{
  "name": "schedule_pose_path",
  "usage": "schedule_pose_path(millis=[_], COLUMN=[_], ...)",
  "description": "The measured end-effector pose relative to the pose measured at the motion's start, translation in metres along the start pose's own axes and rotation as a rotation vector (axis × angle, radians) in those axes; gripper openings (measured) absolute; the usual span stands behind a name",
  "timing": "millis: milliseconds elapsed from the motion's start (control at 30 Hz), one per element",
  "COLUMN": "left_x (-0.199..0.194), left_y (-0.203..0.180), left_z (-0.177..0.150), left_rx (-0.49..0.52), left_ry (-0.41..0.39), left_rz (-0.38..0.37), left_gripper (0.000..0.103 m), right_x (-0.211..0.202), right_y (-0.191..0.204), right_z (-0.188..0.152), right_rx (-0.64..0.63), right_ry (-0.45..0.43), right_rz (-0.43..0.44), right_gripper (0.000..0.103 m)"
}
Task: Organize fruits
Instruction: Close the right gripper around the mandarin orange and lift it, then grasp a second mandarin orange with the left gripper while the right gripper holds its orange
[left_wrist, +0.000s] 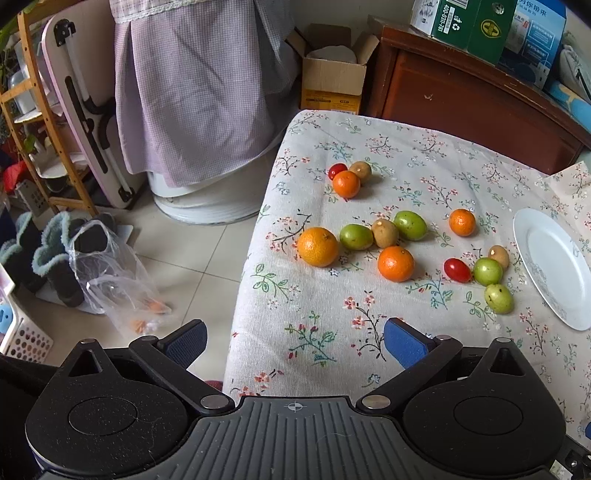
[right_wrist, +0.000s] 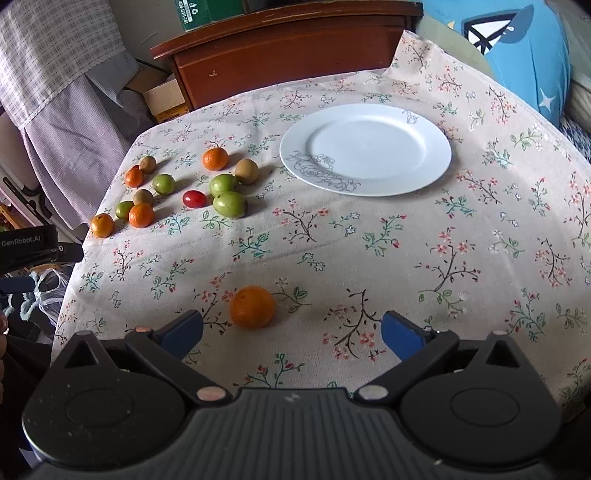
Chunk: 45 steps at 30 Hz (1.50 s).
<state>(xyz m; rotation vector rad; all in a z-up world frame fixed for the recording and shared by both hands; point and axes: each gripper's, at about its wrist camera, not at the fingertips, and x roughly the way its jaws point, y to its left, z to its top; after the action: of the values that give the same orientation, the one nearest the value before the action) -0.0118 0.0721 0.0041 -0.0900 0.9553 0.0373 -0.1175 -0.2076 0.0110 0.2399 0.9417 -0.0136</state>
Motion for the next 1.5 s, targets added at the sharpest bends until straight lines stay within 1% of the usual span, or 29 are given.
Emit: schedule_pose_path(millis=[67,200,267,300,367,467,500,633,700,733,800,833,900,933,1000,1067,1200,1333,1500], left_x=[0.001,0.004,0.001,-0.001,-0.004,-0.007,-0.007,-0.001,-0.001,-0.001,0.0,0.002,0.005,0.006,0.008,0.008,0.009,0.01,0.014], left_y=[-0.005,-0.019,-0.024,-0.025,-0.026,-0.026,-0.026,-0.027,-0.027,-0.026,-0.028,-0.029,-0.031,-0.032,-0.032,-0.031,-0.031,-0.033,-0.034], left_z=[0.0,0.003,0.007,0.01,0.014,0.014,0.012,0.01,0.01,0.01,0.01,0.009,0.007,0.006,0.005,0.006,0.007,0.007,0.007], left_rx=[0.027,0.118,0.15,0.159,0.171,0.183,0.185,0.174,0.164,0.158,0.155,0.159,0.174,0.182,0.188,0.182,0.179,0.188,0.193], left_ry=[-0.001,0.009,-0.015,-0.033,-0.064,-0.099,-0.101,-0.066,-0.068,-0.068,-0.06,-0.055,-0.043,-0.038,-0.031,-0.03,-0.029,-0.03,-0.024], left_rz=[0.007,0.029,0.028,0.02,0.01,0.007,0.005,-0.001,-0.005,-0.011,-0.016,-0.012,0.009,0.02,0.028,0.021,0.017,0.023,0.029], left_gripper=[0.102,0.102,0.102,0.102,0.102,0.102,0.102,0.102,0.102,0.102,0.102,0.103,0.103,0.103,0.103,0.103,0.103,0.103,0.102], right_x=[-0.001,0.0,0.0,0.0,0.001,0.002,0.003,0.006,0.011,0.013,0.018,0.021,0.028,0.029,0.032,0.034,0.039,0.05,0.063], right_y=[0.002,0.004,0.004,0.004,0.003,0.001,0.002,0.006,0.009,0.01,0.013,0.015,0.017,0.019,0.024,0.027,0.032,0.036,0.045], right_z=[0.001,0.001,0.0,0.0,-0.001,-0.003,-0.003,-0.005,-0.005,-0.005,-0.005,-0.005,-0.005,-0.006,-0.005,-0.004,0.001,0.014,0.028], right_rx=[-0.009,-0.025,-0.041,-0.047,-0.052,-0.047,-0.05,-0.063,-0.073,-0.077,-0.085,-0.087,-0.089,-0.099,-0.132,-0.143,-0.156,-0.132,-0.147], right_ry=[-0.005,0.008,0.005,0.0,-0.001,0.006,0.004,0.012,0.018,0.019,0.022,0.027,0.045,0.028,0.021,0.008,-0.008,0.001,0.0], right_rz=[0.001,0.008,-0.003,-0.006,-0.003,0.008,0.012,0.033,0.038,0.04,0.046,0.05,0.06,0.052,0.044,0.046,0.043,0.093,0.143], right_gripper=[0.102,0.102,0.101,0.098,0.092,0.091,0.089,0.083,0.075,0.073,0.062,0.059,0.049,0.048,0.038,0.033,0.032,0.032,0.032])
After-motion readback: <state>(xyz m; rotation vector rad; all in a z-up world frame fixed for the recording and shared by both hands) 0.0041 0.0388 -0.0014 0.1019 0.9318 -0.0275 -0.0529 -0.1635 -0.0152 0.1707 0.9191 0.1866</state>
